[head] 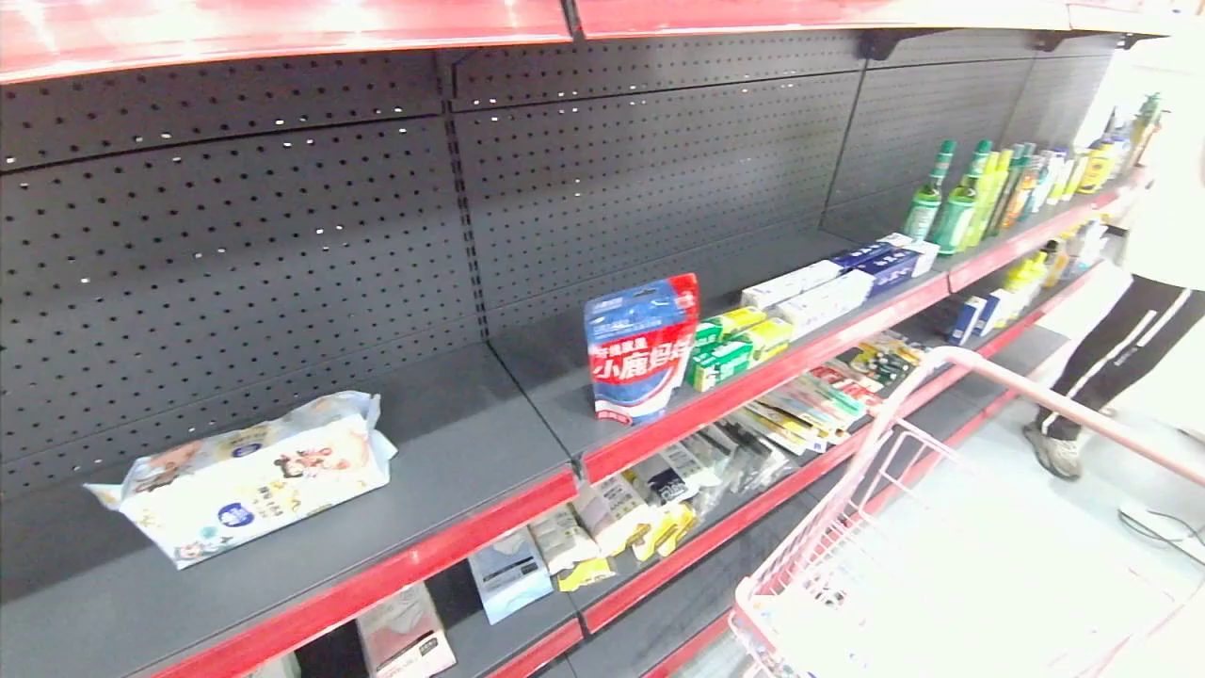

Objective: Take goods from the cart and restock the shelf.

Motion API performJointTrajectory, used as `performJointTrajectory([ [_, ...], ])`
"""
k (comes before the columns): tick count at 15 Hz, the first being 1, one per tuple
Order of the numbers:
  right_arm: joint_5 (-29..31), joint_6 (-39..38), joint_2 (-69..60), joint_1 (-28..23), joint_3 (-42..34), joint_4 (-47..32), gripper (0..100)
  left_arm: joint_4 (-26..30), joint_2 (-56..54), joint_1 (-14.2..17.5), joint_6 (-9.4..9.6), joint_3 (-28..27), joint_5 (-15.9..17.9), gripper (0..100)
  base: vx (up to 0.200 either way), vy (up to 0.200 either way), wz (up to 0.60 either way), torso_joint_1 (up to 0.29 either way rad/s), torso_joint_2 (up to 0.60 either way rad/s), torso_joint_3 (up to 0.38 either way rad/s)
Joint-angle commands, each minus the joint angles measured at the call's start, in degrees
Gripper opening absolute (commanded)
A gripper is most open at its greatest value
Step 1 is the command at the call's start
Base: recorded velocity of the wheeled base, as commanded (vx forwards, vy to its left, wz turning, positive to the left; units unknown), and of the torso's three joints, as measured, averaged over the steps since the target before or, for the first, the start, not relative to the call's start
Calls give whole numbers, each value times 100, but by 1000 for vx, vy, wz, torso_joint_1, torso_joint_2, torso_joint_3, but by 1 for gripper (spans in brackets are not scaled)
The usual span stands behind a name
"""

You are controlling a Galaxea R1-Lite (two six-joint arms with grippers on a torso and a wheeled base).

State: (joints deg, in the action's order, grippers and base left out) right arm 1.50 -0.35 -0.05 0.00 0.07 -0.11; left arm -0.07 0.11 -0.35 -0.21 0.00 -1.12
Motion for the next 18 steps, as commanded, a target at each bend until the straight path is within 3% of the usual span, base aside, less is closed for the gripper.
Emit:
performJointTrajectory([
  [1, -1, 0, 5, 0, 1, 2, 100, -1, -2, 0, -6, 0, -2, 100, 0, 0, -600, 2, 2, -2],
  [5, -1, 9, 5, 0, 1, 2, 100, -1, -2, 0, -6, 0, -2, 100, 0, 0, -600, 0, 4, 6],
  [18, 8, 176, 5, 0, 1, 2, 100, -1, -2, 0, 3, 0, -2, 100, 0, 0, 0, 0, 0, 0],
])
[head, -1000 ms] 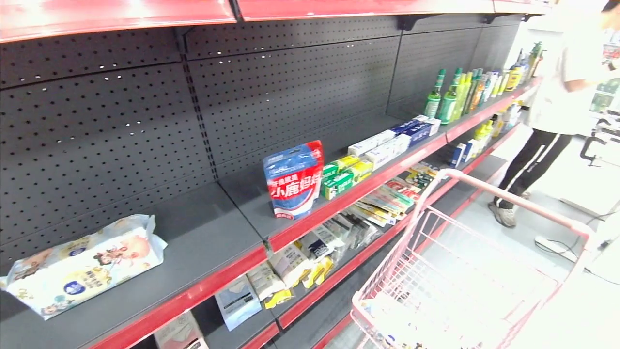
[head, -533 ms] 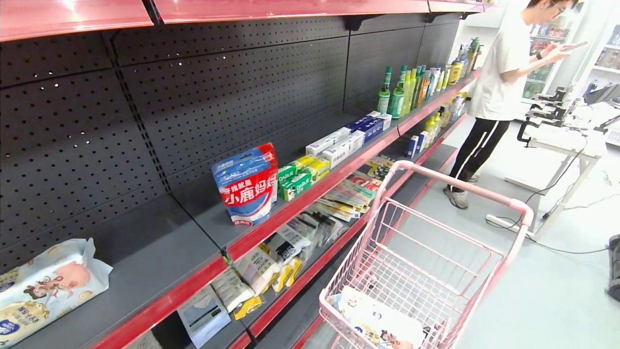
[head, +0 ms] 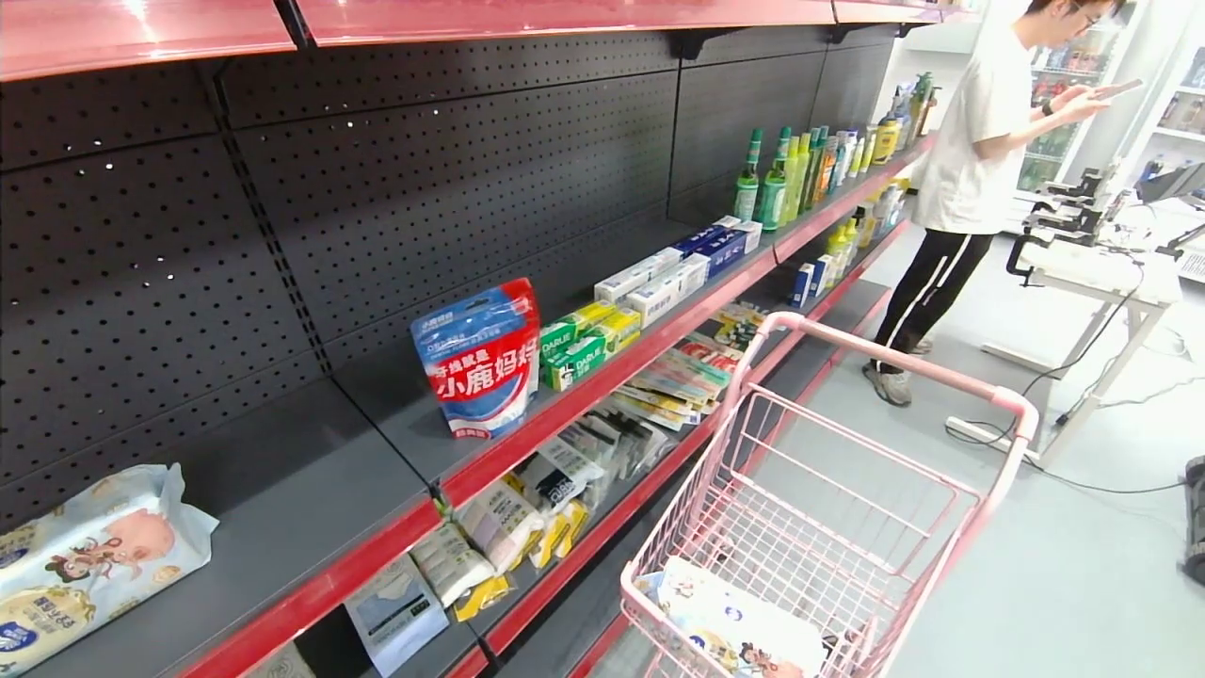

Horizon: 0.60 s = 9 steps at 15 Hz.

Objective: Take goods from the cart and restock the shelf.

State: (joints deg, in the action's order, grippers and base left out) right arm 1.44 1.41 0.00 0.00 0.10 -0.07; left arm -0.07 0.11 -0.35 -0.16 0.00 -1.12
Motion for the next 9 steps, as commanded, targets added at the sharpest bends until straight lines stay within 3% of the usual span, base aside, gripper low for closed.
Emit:
performJointTrajectory([
  [1, -65, 78, 0, 9, 17, 42, 100, -1, -2, 0, -2, 0, -2, 100, 0, 0, 0, 0, 0, 0],
  [2, -557, 105, 905, 141, 1063, 51, 100, -1, -2, 0, -2, 0, -2, 100, 0, 0, 0, 0, 0, 0],
  [3, -443, -405, 2268, 141, 2240, 139, 100, -1, -2, 0, -2, 0, -2, 100, 0, 0, 0, 0, 0, 0],
  [4, -443, -906, 2971, 229, 2961, 192, 100, -1, -2, 0, -2, 0, -2, 100, 0, 0, 0, 0, 0, 0],
  [6, -759, 395, 3894, 439, 2820, 201, 100, -1, -2, 0, -2, 0, -2, 100, 0, 0, 0, 0, 0, 0],
  [8, -618, 465, 5801, 70, 2996, 737, 100, -1, -2, 0, -2, -9, -2, 100, 0, 0, 0, 0, 0, 0],
  [9, -618, 456, 6688, 158, 3031, 1238, 100, -1, -2, 0, -2, 0, -2, 100, 0, 0, 0, 0, 0, 0],
])
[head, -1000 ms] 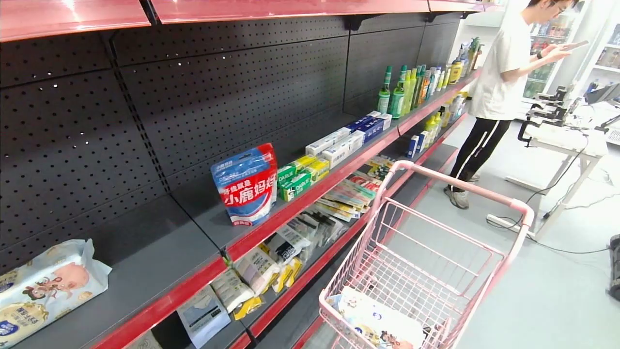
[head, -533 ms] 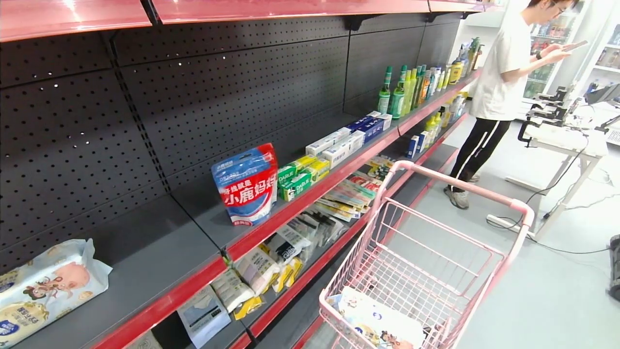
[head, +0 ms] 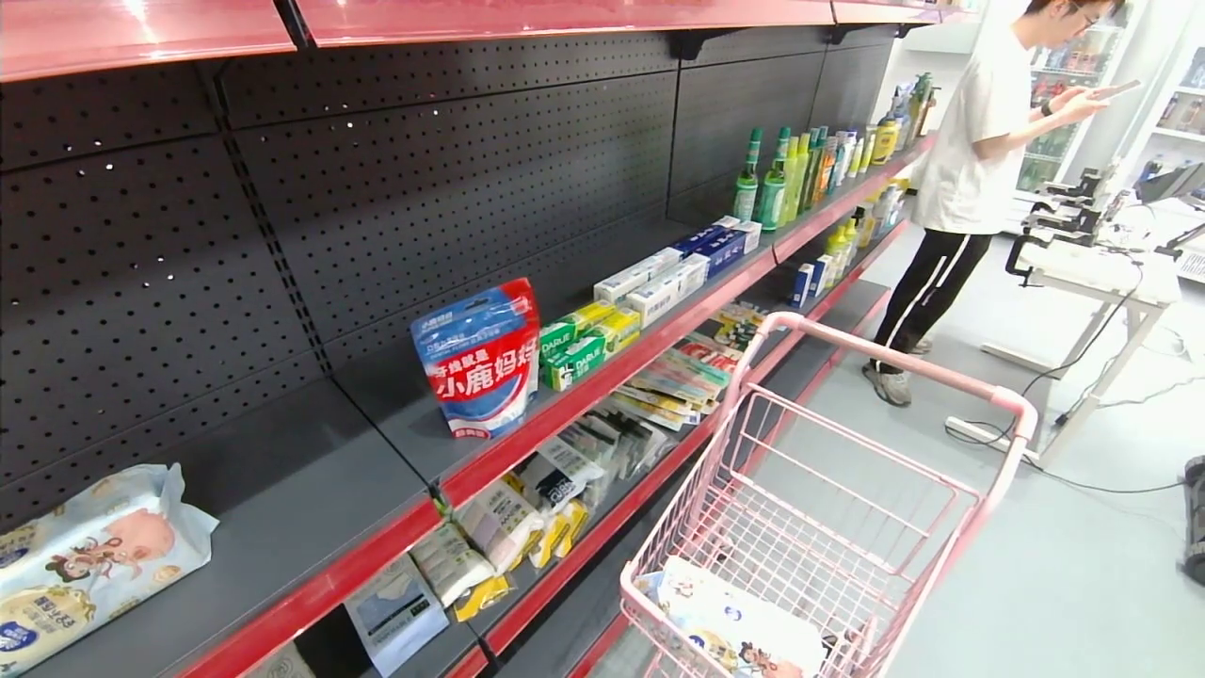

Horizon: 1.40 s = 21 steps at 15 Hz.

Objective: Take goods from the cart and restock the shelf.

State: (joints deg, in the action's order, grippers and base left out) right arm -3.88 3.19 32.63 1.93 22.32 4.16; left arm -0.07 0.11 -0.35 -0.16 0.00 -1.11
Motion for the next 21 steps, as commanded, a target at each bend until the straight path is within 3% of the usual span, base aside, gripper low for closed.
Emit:
performJointTrajectory([
  [1, -87, 296, 4049, 80, 862, 1034, 100, -1, -2, 0, -2, 0, -3, 100, 0, 0, 0, 0, 0, 0],
  [2, -157, 349, 4998, 168, 1046, 1131, 100, -1, -2, 0, -2, 0, -3, 100, 0, 0, 0, 0, 0, 0],
  [4, -1036, 770, 6044, 511, 1213, 1131, 100, -1, -2, 0, -2, 0, 5, 100, 0, 0, 0, 0, 0, 0],
  [6, -1106, 1553, 6853, 906, 1240, 1149, 100, -1, -2, 0, -2, 0, 5, 100, 0, 0, 0, 0, 0, 0],
  [9, -1159, 2590, 8004, 906, 1565, 1149, 100, -1, -2, 0, -2, 0, 5, 100, 0, 0, 0, 0, 0, 0],
  [12, -1168, 2669, 8646, 924, 1890, 1149, 100, -1, -2, 0, -2, 0, 5, 100, 0, 0, 0, -27, 58, 35],
  [21, -1493, 3486, 9287, 915, 1749, 1272, 100, -1, -2, 0, -2, 0, 5, 100, 0, 0, 0, -102, 233, 127],
])
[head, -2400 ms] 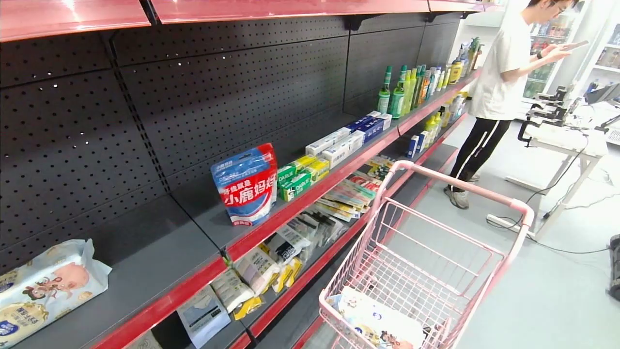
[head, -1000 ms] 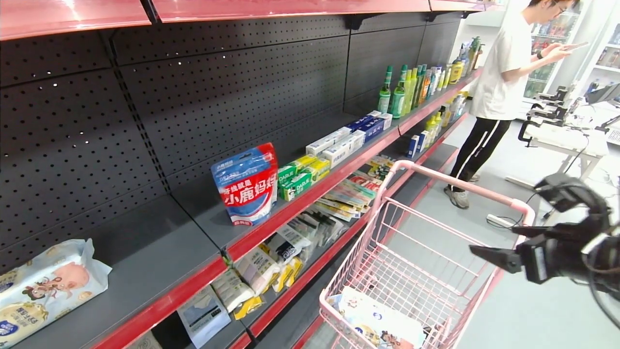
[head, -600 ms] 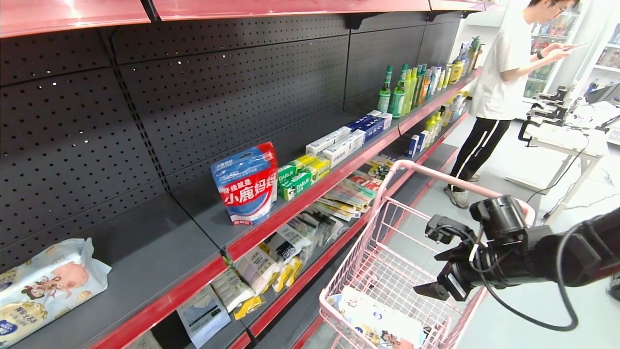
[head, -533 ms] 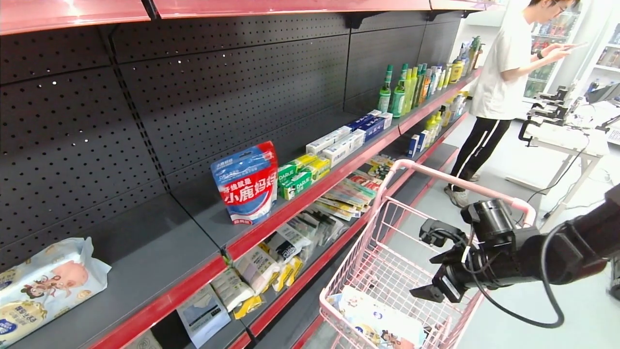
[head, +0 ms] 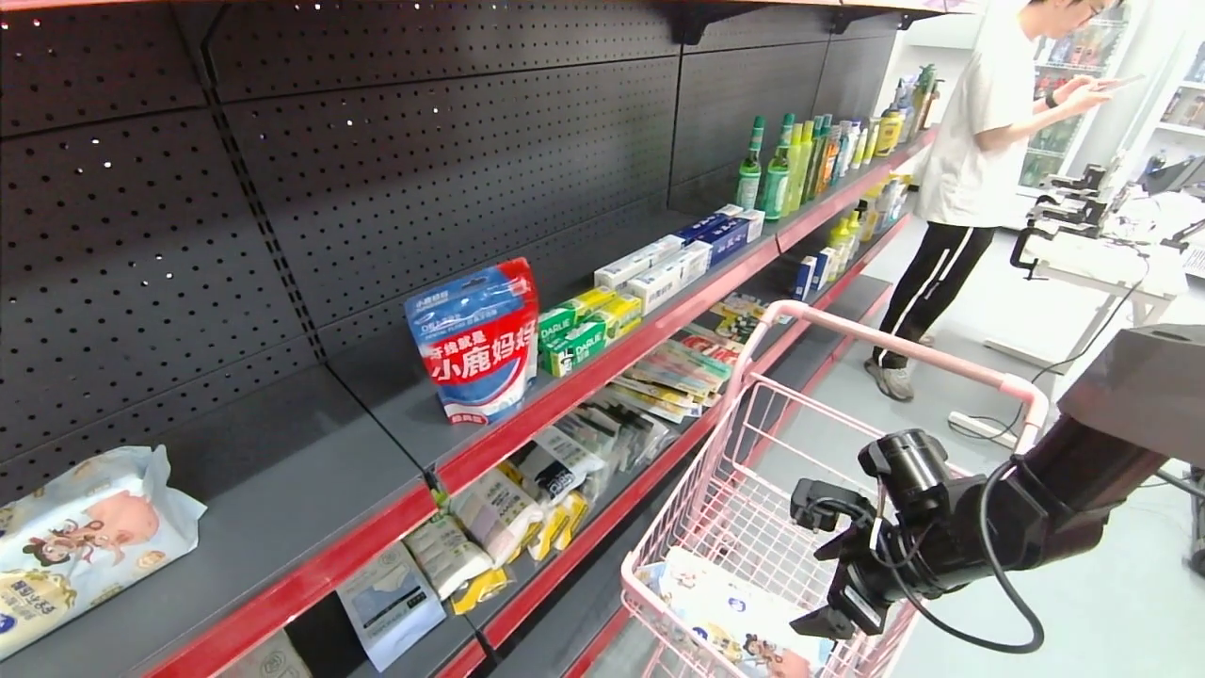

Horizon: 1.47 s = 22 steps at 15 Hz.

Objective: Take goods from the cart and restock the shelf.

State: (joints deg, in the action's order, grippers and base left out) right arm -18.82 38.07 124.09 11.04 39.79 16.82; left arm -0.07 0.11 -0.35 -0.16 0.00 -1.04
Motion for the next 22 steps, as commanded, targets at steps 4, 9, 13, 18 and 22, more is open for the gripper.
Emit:
performJointTrajectory([
  [4, 1, 333, 344, -120, 73, 58, 100, -1, -2, 0, -2, 0, -2, 100, 0, 0, 0, -144, 334, 187],
  [9, -43, 552, 511, -560, 196, 58, 100, -1, -2, 0, -2, 0, -2, 100, 0, 0, 0, -144, 338, 186],
  [13, -245, 605, 485, -586, 82, 58, 100, -1, -2, 0, -2, 0, -2, 100, 0, 0, 0, -95, 238, 128],
  [18, -456, 614, 441, -489, -50, 58, 100, -1, -2, 0, -2, 0, -2, 100, 0, 0, 0, 0, 0, 0],
  [22, -403, 675, 643, -472, 178, 49, 100, -10, -2, 0, 7, 0, -2, 100, 0, 0, 0, -56, 118, 70],
])
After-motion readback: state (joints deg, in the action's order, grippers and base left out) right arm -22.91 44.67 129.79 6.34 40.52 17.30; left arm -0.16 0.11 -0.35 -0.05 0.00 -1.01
